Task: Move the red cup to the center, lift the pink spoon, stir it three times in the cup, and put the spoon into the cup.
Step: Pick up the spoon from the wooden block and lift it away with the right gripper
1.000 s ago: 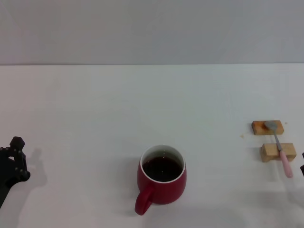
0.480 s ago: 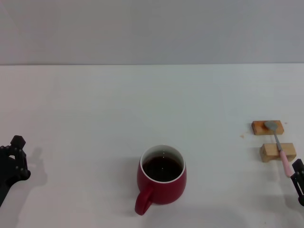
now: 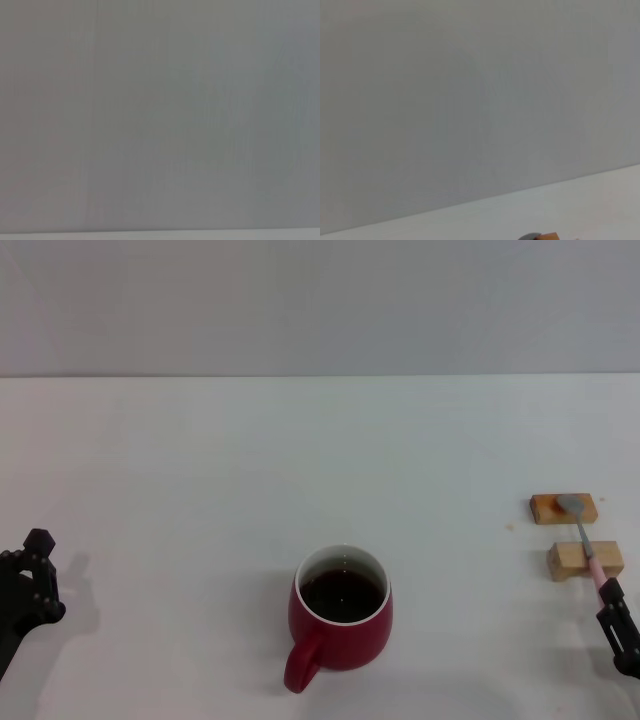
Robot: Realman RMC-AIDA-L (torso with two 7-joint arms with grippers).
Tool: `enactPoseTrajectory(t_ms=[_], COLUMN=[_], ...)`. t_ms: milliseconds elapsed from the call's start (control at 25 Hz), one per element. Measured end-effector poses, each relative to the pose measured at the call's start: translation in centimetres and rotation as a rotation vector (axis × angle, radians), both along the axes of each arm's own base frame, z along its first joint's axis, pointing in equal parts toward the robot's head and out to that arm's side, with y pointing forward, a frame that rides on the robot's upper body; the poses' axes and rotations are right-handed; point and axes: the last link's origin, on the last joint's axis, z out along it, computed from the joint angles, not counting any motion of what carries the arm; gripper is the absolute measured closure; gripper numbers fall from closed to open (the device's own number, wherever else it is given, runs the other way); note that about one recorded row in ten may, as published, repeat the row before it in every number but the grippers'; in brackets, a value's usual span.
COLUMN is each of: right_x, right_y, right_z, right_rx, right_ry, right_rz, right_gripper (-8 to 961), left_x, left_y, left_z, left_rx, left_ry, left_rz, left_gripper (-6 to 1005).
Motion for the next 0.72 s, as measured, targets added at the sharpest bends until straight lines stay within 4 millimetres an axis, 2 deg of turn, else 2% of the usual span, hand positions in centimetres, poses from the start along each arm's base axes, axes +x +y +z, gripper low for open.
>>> enactPoseTrajectory(t_ms=[720], right_x=[0.08], right_y=[1.01], right_z=[-0.55], right_rx=[-0.046], right_ry=[-0.012], right_rz=[-0.004], right_gripper=[319], left_x=[0.0], left_y=[-0.38], left_z=[-0.21], left_rx=[-0.009], left_ry=[-0.002], left_rz=[0.0], left_gripper=[1001])
